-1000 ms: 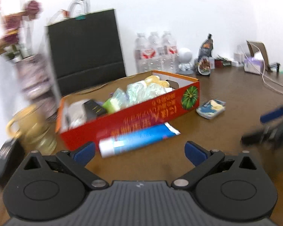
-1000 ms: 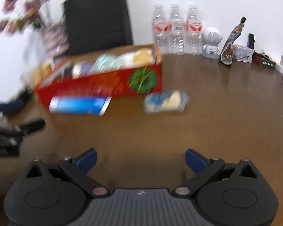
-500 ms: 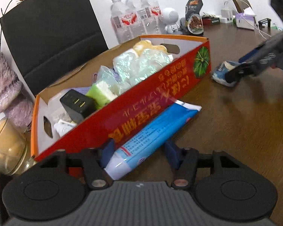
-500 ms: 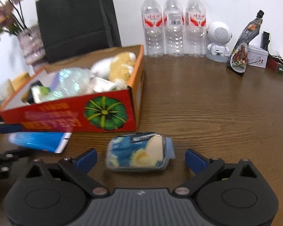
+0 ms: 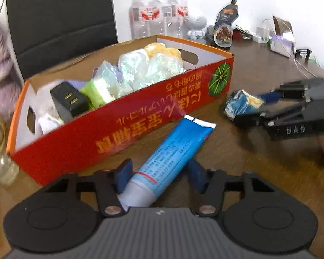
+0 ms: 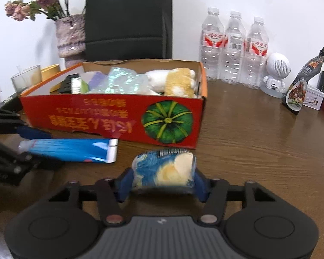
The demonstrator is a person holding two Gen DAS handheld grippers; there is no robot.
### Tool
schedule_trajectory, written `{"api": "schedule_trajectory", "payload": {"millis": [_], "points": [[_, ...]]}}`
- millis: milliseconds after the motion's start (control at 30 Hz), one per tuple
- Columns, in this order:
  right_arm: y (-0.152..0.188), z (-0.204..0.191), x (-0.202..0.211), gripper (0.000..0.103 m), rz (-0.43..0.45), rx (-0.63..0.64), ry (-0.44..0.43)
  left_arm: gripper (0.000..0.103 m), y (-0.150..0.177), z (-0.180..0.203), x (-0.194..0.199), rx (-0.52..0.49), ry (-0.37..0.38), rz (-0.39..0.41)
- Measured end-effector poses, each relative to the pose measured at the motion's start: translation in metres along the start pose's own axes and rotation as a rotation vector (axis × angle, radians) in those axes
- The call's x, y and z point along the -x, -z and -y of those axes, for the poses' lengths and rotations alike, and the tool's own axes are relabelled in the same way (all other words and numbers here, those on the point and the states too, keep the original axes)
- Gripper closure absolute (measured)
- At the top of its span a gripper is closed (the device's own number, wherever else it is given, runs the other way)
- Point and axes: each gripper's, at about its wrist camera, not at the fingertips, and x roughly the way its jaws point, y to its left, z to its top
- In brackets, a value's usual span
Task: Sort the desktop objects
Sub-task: 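Grasp the blue-and-white toothpaste tube with the left tool while the right tool grasps the blue-wrapped package, then carry the toothpaste tube and blue package into the cardboard box and open both tools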
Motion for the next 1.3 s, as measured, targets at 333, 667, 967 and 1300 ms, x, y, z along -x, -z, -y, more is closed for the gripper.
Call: {"api": "schedule_trajectory", "payload": {"millis": [333, 667, 967, 1300], "points": [[0.041, -0.05, 0.062, 0.082, -0.016, 0.063, -0.076, 0.072, 0.089, 0.079, 0.096, 0.248, -0.137, 0.058], [0.072, -0.085, 0.112, 0.083, -0.042, 0.057, -0.13, 0.073, 0.13, 0.109, 0.154, 0.439, -0.227, 0.117], [0.074, -0.09, 0.122, 0.084, -0.025, 0.045, -0.112, 0.073, 0.124, 0.11, 0.168, 0.435, -0.24, 0.183], [0.051, -0.08, 0.134, 0.084, 0.048, 0.043, -0.083, 0.074, 0.092, 0.098, 0.192, 0.395, -0.279, 0.313]]}}
